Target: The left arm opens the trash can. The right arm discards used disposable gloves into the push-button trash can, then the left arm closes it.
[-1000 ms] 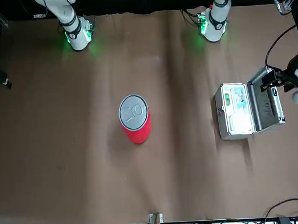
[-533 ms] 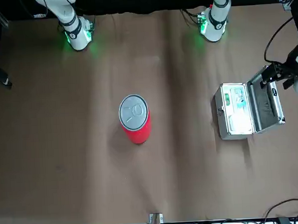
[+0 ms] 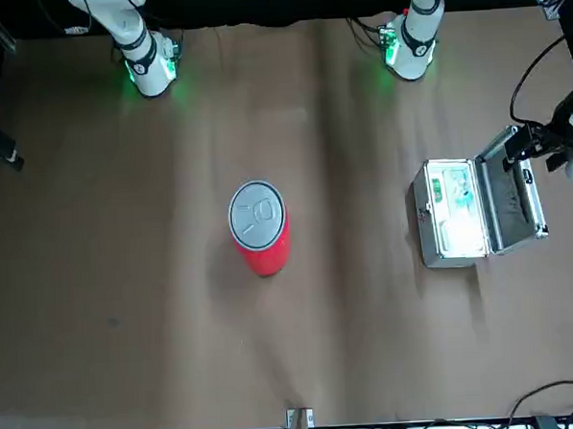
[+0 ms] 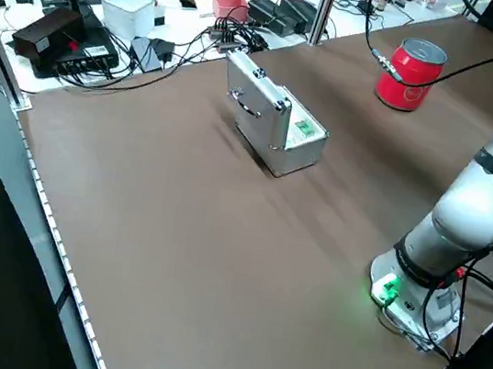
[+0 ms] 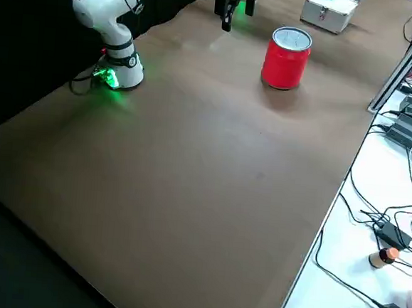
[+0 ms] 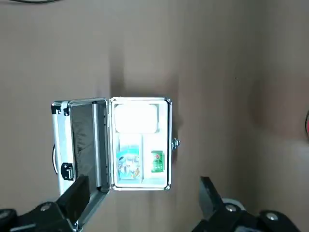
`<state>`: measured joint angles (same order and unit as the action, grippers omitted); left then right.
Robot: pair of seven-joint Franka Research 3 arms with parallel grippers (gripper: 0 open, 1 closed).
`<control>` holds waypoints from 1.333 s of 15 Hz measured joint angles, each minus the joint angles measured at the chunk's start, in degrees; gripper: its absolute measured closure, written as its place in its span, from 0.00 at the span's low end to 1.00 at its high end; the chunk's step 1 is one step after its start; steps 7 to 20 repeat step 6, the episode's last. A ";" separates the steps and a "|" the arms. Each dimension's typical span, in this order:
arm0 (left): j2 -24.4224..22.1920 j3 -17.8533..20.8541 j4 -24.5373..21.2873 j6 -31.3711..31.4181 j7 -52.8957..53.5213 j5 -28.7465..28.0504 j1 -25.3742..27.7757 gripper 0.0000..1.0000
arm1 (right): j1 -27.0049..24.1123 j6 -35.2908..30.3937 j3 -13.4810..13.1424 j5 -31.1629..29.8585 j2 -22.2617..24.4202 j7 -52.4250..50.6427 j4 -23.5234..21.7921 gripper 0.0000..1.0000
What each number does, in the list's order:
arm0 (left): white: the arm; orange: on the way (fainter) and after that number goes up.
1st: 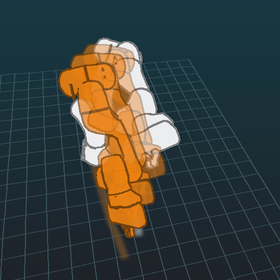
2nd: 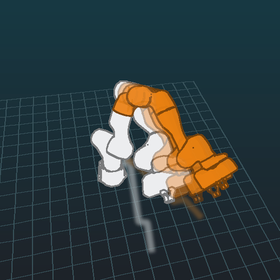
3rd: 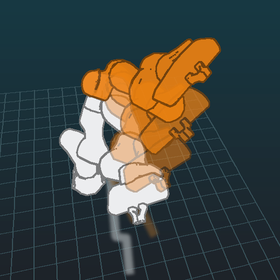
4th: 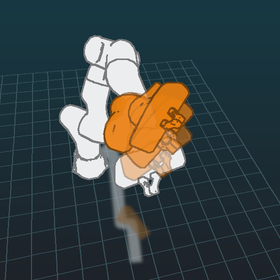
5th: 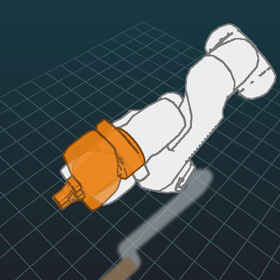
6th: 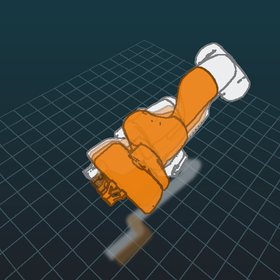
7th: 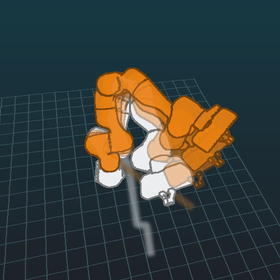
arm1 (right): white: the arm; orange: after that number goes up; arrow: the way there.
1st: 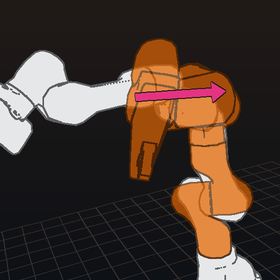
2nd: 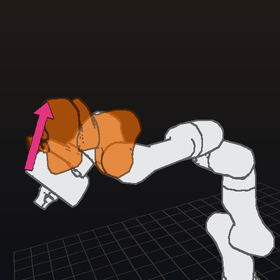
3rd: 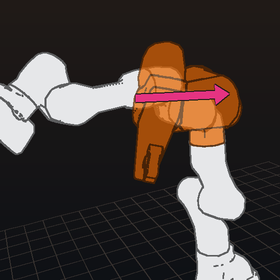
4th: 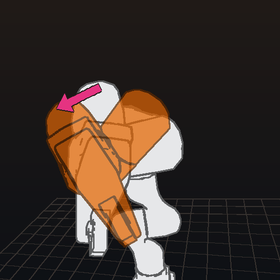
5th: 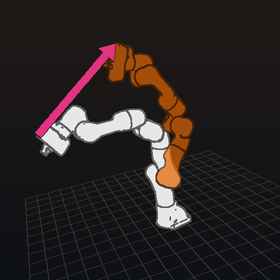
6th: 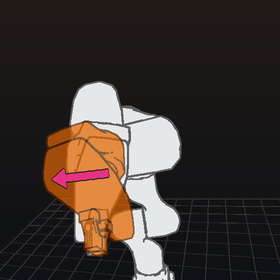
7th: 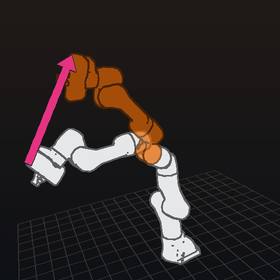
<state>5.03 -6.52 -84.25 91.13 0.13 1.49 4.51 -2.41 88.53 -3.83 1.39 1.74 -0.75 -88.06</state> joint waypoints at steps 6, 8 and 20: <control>0.17 0.00 0.06 0.23 -0.62 -1.09 0.07 0.00 | 0.00 0.90 -0.01 0.00 0.00 0.00 0.09 0.01; 0.17 0.00 0.06 0.23 -0.62 -1.09 0.07 0.00 | 0.00 0.90 -0.01 0.00 0.00 0.00 0.09 0.01; 0.17 0.00 0.06 0.23 -0.62 -1.09 0.07 0.00 | 0.00 0.90 -0.01 0.00 0.00 0.00 0.09 0.01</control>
